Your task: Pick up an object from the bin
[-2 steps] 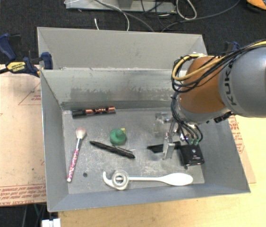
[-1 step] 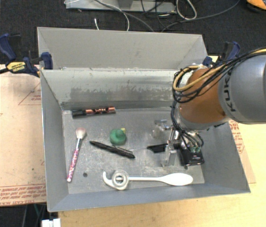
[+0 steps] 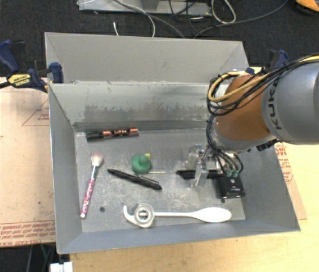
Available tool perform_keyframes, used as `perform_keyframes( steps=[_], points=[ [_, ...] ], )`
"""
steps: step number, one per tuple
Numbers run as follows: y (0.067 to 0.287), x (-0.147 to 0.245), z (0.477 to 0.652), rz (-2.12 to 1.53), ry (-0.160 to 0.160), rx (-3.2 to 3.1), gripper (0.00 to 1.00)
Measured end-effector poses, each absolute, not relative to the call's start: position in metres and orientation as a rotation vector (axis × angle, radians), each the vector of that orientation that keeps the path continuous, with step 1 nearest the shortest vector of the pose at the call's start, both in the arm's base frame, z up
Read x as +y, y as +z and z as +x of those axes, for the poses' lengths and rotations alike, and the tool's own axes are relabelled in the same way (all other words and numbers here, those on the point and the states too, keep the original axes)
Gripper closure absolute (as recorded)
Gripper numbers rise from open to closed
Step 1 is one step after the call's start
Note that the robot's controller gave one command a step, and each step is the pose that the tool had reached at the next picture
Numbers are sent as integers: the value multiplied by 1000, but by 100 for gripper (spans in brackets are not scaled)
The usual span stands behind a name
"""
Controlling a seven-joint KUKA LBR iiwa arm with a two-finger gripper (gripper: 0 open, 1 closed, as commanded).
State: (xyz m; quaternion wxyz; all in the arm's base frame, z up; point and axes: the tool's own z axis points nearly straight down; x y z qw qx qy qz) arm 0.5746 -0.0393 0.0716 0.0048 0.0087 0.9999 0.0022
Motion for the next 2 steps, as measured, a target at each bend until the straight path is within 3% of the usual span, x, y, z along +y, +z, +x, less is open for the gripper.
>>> perform_keyframes(
  steps=[1, 2],
  points=[
    [72, -39, 575, 26, 6, 3132, 100],
    [112, -39, 573, 26, 8, 3137, 100]
  ],
)
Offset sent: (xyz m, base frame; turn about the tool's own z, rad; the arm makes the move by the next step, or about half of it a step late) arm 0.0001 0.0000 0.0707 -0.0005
